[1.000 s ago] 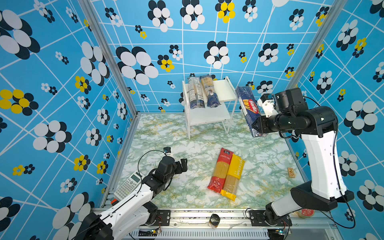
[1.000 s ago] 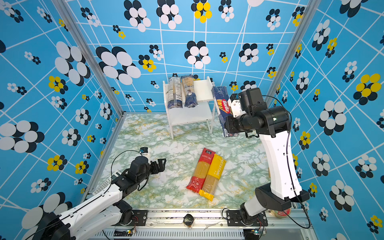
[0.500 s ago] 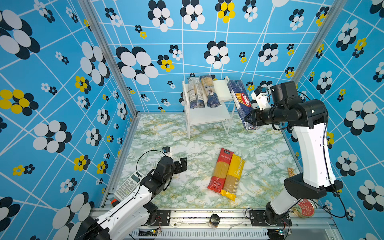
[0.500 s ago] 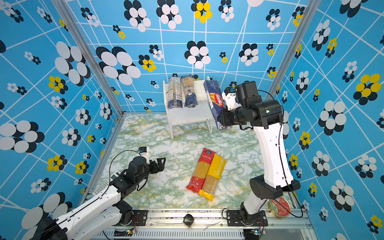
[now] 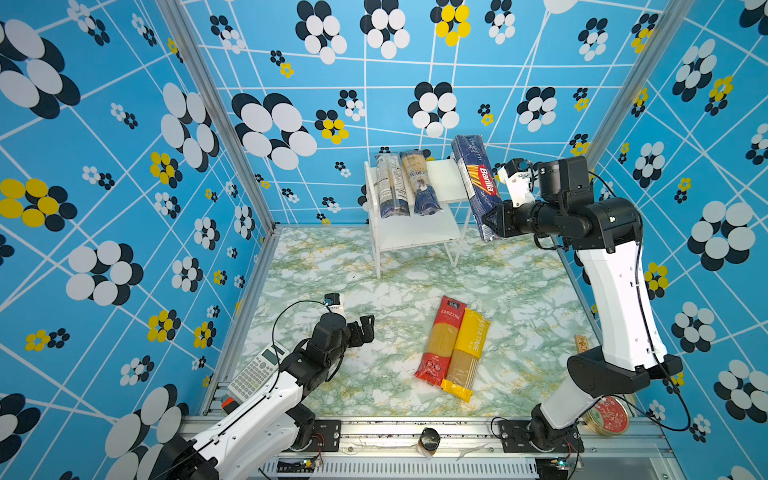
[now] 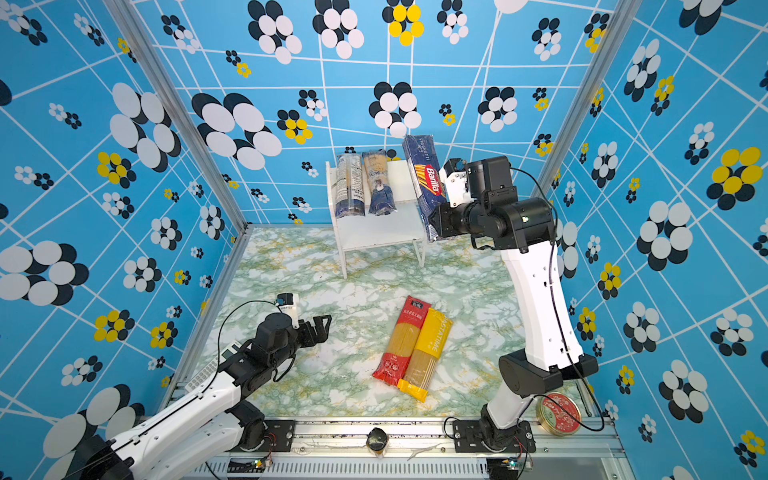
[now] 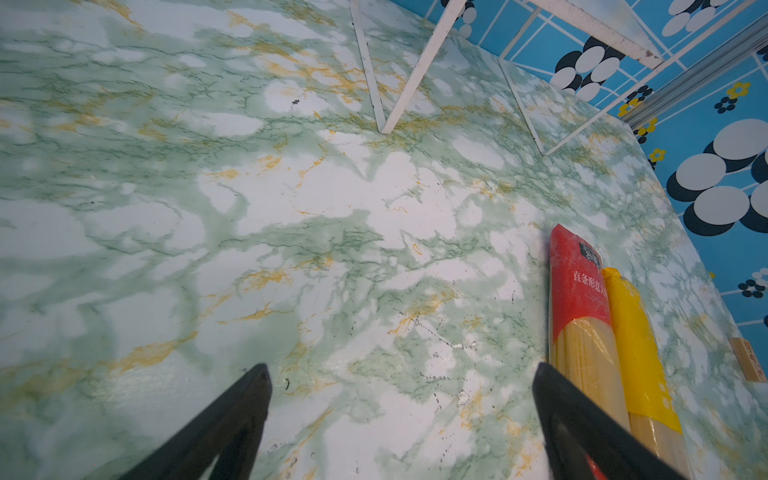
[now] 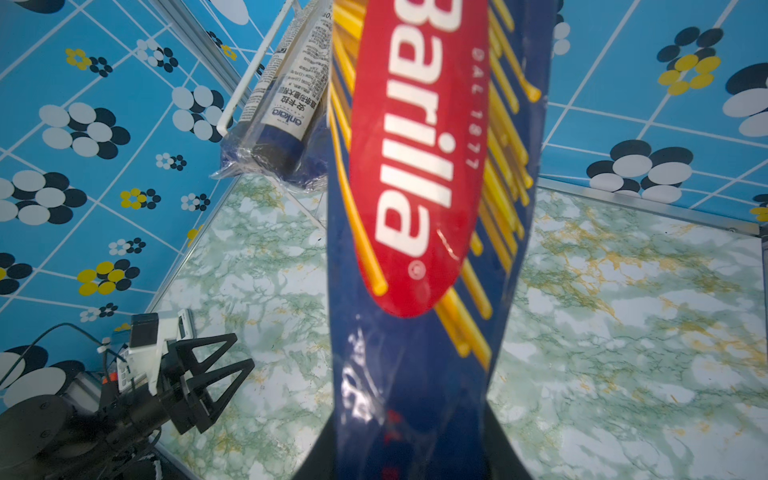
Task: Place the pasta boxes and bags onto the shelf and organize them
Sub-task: 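Lower the upright Barilla box onto the top shelf tier beside the Ankara bag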
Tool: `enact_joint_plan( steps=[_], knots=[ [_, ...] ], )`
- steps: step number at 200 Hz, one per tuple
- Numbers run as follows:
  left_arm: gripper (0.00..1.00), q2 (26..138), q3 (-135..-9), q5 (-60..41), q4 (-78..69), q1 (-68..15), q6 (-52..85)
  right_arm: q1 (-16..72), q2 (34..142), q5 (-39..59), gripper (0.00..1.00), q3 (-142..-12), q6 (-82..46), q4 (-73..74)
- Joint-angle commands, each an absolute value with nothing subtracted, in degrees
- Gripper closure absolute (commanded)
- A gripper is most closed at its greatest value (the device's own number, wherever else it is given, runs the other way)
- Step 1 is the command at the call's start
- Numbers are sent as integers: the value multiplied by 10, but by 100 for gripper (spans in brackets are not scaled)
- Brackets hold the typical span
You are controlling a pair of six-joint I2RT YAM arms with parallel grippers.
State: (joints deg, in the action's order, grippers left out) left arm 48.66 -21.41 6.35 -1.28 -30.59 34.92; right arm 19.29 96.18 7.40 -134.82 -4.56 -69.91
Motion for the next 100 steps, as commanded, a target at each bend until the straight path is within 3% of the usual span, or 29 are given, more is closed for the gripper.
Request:
enact_joint_plan(
  steps=[1,100],
  knots=[
    [1,481,-222,54,-2,-301,345,188,924,50,100,-1323,-23,-531],
    [1,468,-226,49,8,-301,360,188,877,44,100,-1196,-6,-384]
  ],
)
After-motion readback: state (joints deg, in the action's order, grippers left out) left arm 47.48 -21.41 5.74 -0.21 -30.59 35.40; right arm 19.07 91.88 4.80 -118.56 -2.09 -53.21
